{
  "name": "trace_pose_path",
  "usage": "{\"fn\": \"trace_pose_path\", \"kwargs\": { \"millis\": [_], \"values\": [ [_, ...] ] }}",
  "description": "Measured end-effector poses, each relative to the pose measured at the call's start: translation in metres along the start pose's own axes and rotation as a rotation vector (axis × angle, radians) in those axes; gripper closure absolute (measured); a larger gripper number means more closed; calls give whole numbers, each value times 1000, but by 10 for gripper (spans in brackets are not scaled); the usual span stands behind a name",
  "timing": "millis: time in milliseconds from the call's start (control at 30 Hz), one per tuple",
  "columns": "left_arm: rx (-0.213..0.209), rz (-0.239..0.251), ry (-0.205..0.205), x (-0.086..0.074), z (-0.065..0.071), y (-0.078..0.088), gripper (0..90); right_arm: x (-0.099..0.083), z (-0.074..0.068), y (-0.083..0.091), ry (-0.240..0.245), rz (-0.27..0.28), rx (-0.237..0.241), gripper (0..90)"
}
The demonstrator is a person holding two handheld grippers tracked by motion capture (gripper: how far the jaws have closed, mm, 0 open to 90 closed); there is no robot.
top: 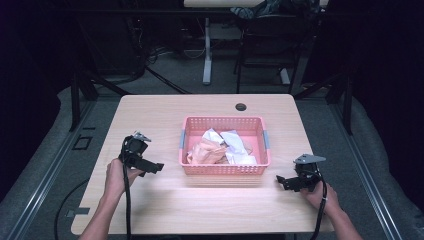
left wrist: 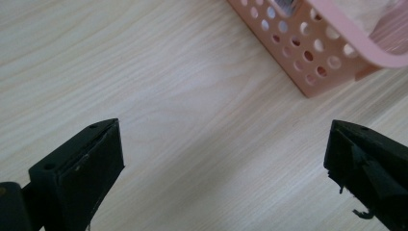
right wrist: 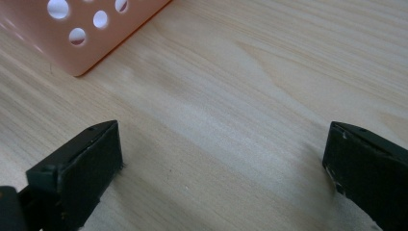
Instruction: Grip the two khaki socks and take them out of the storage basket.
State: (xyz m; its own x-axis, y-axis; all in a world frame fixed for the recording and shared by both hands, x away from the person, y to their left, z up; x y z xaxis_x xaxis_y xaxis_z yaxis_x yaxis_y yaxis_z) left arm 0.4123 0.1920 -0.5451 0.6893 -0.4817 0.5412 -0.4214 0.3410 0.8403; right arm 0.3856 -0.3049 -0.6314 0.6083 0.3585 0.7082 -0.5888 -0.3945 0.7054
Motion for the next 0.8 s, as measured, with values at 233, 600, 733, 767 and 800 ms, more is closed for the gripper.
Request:
{"fn": "trace_pose_path", "kwargs": {
  "millis": [233, 600, 733, 767, 800],
  "values": [
    [-18, 13, -41, 25, 10, 4, 2, 0, 0, 0, 1, -1, 4, 0],
    [-43, 18, -99, 63, 27, 6, 3, 0, 0, 0, -2, 3, 4, 0],
    [-54, 14, -111, 74, 36, 2, 0, 0, 0, 0, 1, 0, 5, 0],
    [-57, 19, -115, 77, 38, 1, 0, 0, 0, 0, 2, -1, 4, 0],
    [-62, 15, -121, 79, 41, 0, 0, 0, 0, 0, 3, -2, 2, 0]
  ]
}}
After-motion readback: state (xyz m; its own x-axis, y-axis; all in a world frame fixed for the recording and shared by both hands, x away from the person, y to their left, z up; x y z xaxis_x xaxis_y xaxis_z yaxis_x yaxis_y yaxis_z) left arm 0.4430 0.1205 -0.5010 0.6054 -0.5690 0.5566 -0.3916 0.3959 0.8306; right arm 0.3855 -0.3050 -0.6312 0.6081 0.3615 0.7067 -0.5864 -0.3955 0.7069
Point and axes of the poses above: each handheld gripper's, and its own axes: y roughly backward along the jaws, x roughly out of its top, z roughly to its right, the point moved 6 cm from there along -y, roughly forward along the jaws, and after that the axes turned 2 degrees about x, right-handed, at the moved point
